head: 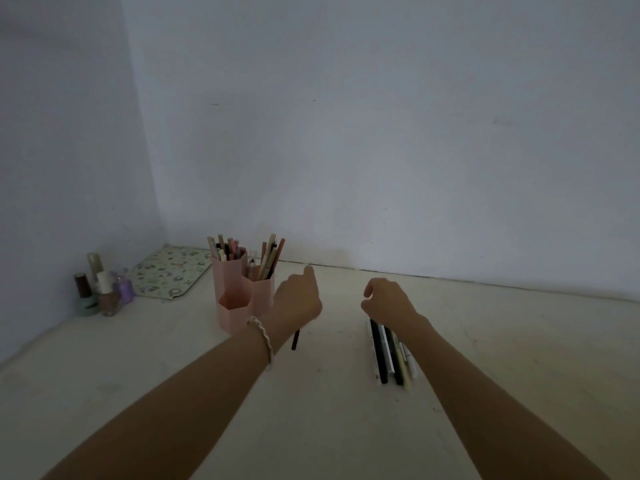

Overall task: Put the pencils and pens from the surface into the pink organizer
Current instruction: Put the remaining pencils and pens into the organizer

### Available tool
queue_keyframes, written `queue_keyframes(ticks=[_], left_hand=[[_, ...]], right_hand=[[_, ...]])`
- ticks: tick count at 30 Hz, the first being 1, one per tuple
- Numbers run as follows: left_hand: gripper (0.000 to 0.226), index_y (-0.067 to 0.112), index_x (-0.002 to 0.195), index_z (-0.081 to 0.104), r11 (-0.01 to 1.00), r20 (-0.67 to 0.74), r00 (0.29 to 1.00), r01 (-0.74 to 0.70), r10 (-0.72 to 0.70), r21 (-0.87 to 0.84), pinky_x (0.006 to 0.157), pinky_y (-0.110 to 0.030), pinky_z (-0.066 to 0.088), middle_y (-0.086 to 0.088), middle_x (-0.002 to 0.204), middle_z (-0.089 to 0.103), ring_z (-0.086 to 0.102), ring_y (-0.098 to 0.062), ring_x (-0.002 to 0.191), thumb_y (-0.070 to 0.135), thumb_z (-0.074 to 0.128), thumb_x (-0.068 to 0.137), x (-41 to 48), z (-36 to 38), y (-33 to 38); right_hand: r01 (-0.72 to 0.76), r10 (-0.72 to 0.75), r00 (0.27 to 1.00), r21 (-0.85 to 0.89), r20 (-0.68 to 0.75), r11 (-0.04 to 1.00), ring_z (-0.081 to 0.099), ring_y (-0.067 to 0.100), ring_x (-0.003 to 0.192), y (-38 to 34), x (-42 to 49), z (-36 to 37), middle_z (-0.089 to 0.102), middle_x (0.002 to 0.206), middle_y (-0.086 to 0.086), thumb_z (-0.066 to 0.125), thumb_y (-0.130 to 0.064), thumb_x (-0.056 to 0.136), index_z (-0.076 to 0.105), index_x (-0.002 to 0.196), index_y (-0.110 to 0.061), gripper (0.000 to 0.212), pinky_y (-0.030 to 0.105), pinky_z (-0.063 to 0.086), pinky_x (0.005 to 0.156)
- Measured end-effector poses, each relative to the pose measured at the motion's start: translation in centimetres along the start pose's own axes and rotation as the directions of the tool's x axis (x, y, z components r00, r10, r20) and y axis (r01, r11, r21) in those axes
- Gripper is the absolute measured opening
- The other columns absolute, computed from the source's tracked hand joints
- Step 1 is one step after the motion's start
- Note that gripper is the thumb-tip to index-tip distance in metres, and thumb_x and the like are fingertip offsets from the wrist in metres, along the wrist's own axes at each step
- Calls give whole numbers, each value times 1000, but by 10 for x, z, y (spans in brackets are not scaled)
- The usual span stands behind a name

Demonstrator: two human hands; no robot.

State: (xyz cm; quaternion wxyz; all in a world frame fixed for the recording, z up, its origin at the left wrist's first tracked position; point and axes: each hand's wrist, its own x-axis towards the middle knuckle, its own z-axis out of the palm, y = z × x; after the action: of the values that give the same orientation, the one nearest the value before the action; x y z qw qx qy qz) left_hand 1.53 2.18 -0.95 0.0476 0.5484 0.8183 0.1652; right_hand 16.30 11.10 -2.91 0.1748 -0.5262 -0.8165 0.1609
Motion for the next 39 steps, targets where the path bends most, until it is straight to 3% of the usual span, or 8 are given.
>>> queue_keyframes(ticks=[3,11,14,19,23,28,32,39], left_hand=[[56,16,137,33,997,-56,998,-44,40,-70,48,-24,32,-7,95,55,56,-22,81,4,47,84,-5,-16,-3],[61,19,140,31,971,-74,996,-72,56,-230,59,-27,40,-11,103,53,58,-25,82,6,50,83,-11,-4,0],[48,22,128,34,961,-174,982,-119,77,-250,52,-24,37,-6,94,53,54,-19,71,11,50,84,-8,-3,-5],[44,24,125,39,799,-668,744,-406,7,-444,60,-27,56,-1,89,60,64,-14,71,6,56,90,13,-56,-28],[46,27,127,36,829,-811,584,-437,-35,-350,61,-20,56,-2,98,62,66,-10,72,10,60,91,34,-98,-66],[33,18,121,46,924,-670,730,-336,133,-183,73,-32,57,-6,97,64,66,-19,82,12,61,92,34,-67,-96],[17,13,88,74,943,-684,656,-145,319,300,97,-40,37,-4,110,67,54,-25,116,21,60,90,36,-50,-111],[26,14,102,67,974,-807,546,-133,227,184,94,-38,39,-3,110,64,52,-24,113,5,51,83,24,-75,-111]], right_hand=[[-35,39,998,-85,47,996,61,25,92,1,-5,7,63,108,11,52,-5,84,59,108,-2,25,29,47,73],[-22,40,996,-206,84,978,43,12,61,-6,-14,27,44,74,-2,51,-3,85,39,73,-15,21,23,35,66],[9,1,997,-139,72,990,48,15,64,-12,-14,33,52,80,1,55,-8,85,45,84,-13,11,26,41,62],[116,-45,970,292,-240,949,55,15,60,-37,1,8,60,77,3,59,-12,85,57,107,-10,22,25,43,54],[280,-46,891,466,-452,839,55,11,57,-58,8,-8,61,73,0,57,-9,87,55,111,-14,24,26,47,55],[429,-59,818,538,-572,726,53,8,56,-76,4,1,60,69,2,52,-11,92,46,112,-25,26,13,44,52],[536,-113,774,551,-623,639,57,3,61,-96,-2,8,59,69,-5,53,-11,92,45,104,-33,27,11,46,55],[647,-288,721,465,-630,604,63,6,79,-154,4,32,60,85,-12,51,-16,97,44,113,-30,23,19,53,71]])
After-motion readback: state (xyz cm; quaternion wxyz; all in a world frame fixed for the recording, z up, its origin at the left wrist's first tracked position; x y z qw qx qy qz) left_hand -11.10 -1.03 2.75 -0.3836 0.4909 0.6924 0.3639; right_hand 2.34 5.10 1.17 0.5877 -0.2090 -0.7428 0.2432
